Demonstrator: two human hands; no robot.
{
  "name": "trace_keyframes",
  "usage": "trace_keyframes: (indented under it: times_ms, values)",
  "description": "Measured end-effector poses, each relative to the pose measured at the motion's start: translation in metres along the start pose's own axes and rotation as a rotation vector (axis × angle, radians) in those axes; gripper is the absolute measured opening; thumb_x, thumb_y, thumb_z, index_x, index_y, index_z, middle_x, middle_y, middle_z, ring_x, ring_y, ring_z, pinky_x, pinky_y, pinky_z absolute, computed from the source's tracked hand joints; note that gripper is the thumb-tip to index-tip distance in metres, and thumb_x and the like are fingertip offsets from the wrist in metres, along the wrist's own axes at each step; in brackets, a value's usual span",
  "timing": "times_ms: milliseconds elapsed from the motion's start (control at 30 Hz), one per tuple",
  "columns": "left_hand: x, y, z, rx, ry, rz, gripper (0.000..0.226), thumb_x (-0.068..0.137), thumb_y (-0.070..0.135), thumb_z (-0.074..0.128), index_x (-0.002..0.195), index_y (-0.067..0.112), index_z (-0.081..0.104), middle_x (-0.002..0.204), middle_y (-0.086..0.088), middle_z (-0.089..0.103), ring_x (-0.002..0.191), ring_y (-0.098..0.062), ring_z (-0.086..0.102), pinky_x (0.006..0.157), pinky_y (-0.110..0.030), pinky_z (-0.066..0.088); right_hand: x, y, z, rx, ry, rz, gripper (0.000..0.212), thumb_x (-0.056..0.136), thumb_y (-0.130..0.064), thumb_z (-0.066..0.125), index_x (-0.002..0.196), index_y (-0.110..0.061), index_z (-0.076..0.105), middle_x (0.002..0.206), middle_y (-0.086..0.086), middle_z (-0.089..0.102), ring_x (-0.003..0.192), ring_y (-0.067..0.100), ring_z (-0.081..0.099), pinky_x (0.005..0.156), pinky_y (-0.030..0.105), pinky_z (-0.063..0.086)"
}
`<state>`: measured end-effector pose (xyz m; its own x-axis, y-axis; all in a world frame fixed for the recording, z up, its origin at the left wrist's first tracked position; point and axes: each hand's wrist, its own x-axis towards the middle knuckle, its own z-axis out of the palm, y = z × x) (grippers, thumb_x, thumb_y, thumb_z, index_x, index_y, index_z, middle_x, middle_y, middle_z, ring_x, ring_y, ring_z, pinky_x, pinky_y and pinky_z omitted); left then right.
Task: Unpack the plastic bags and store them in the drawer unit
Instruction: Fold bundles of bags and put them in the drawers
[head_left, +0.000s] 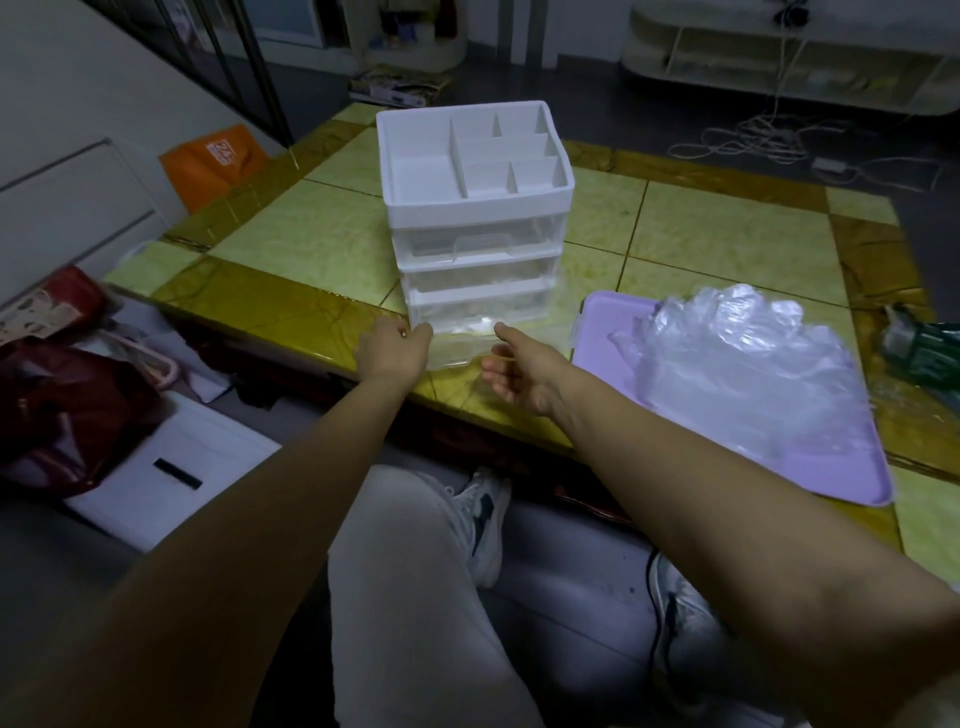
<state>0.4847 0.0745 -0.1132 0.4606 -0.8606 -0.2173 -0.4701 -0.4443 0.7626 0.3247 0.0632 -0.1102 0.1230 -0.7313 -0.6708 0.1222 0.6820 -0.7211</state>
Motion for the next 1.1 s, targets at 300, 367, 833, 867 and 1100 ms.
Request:
trace_keyframes:
  times_ms: [300,367,833,867,1100]
  values:
    - [-0.070,0.040,0.027,0.219,0.394,0.667,0.033,0.076,0.010,0.052,0.108,0.013,0.057,0.111,-0.011,0.051,0.108,-0.030,0.044,0.088,-0.037,0.034,-0.023,0.006,-0.063,-0.253,0.036,-0.218,0.016,0.094,-0.016,0.054,0.079,-0.013,0.056,0.068,0.006,0.061,0.050,0.010,0.054,0.046,0.019,0.040]
    - [-0.081,0.052,0.049,0.234,0.300,0.841,0.030,0.074,0.009,0.052,0.102,0.014,0.059,0.102,-0.009,0.054,0.101,-0.029,0.047,0.084,-0.038,0.038,-0.029,0.006,-0.095,-0.363,0.110,-0.303,0.019,0.092,-0.011,0.054,0.073,-0.012,0.057,0.070,0.006,0.059,0.052,0.013,0.052,0.048,0.018,0.040]
    - [-0.097,0.094,0.223,0.573,-0.478,1.071,0.038,0.074,0.014,0.066,0.112,0.016,0.063,0.116,-0.008,0.058,0.112,-0.029,0.048,0.094,-0.038,0.038,-0.029,0.030,-0.271,-0.922,0.450,-0.385,0.031,0.077,-0.012,0.071,0.107,-0.012,0.064,0.113,0.010,0.056,0.097,0.026,0.060,0.085,0.030,0.047]
    - [-0.095,0.095,0.230,0.615,-0.510,1.078,0.042,0.073,0.015,0.068,0.114,0.016,0.061,0.119,-0.008,0.057,0.113,-0.030,0.047,0.094,-0.039,0.038,-0.026,0.032,-0.275,-0.939,0.437,-0.383,0.035,0.076,-0.015,0.073,0.110,-0.013,0.062,0.115,0.011,0.053,0.098,0.027,0.059,0.085,0.031,0.047]
    - [-0.080,0.096,0.250,0.533,-0.607,0.992,0.043,0.070,0.015,0.075,0.112,0.015,0.064,0.115,-0.009,0.059,0.110,-0.027,0.050,0.092,-0.031,0.038,-0.020,0.035,-0.286,-1.027,0.379,-0.403,0.050,0.076,-0.033,0.076,0.119,-0.017,0.056,0.118,0.009,0.046,0.103,0.024,0.053,0.094,0.036,0.044]
